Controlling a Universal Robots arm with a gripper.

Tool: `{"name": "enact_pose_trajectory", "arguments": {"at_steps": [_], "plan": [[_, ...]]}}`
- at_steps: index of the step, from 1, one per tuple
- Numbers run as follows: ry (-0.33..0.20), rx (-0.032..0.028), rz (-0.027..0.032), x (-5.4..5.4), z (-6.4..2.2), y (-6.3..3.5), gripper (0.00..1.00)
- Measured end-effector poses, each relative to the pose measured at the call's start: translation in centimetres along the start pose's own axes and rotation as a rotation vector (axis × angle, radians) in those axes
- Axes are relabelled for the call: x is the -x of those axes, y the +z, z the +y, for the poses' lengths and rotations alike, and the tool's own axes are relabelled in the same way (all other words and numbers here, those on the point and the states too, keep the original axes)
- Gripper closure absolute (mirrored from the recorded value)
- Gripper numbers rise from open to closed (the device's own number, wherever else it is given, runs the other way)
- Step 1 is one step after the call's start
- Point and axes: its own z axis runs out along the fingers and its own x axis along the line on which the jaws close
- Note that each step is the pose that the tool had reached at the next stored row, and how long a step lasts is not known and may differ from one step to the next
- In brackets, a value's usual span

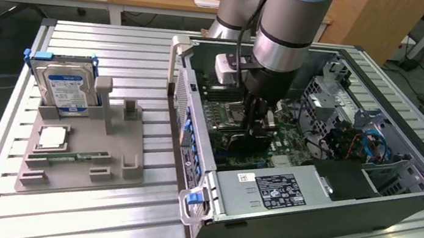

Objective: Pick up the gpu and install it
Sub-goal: 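Insert the gpu into the slot, then press down on the gpu until it lock into place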

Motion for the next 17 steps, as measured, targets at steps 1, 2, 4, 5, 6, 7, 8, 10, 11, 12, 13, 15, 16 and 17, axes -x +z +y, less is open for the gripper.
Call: {"name": "enact_pose_trajectory", "arguments": {"at_steps": [1,2,4,5,6,7,8,10,11,12,13,15,16,17], "plan": [[0.000,-0.0007,-0.0004,0.00,0.00,0.01,0.67],[0.000,-0.0007,-0.0003,0.00,0.00,0.01,0.67],[0.000,-0.0008,-0.0003,0.00,0.00,0.00,0.74],[0.000,-0.0007,-0.0001,0.00,0.00,0.00,0.80],[0.000,-0.0006,-0.0001,0.00,0.00,-0.01,0.85],[0.000,-0.0007,-0.0001,0.00,0.00,-0.01,0.90],[0.000,-0.0007,-0.0001,0.00,0.00,-0.01,0.90],[0.000,-0.0007,-0.0001,0.00,0.00,0.00,0.90],[0.000,-0.0007,-0.0001,0.00,0.00,-0.01,0.90],[0.000,-0.0007,-0.0001,0.00,0.00,0.00,0.90],[0.000,-0.0007,-0.0002,0.00,0.00,0.00,0.90],[0.000,-0.0007,-0.0001,0.00,0.00,-0.01,0.90],[0.000,-0.0007,-0.0002,0.00,0.00,0.00,0.90],[0.000,-0.0007,-0.0002,0.00,0.00,0.00,0.90]]}}
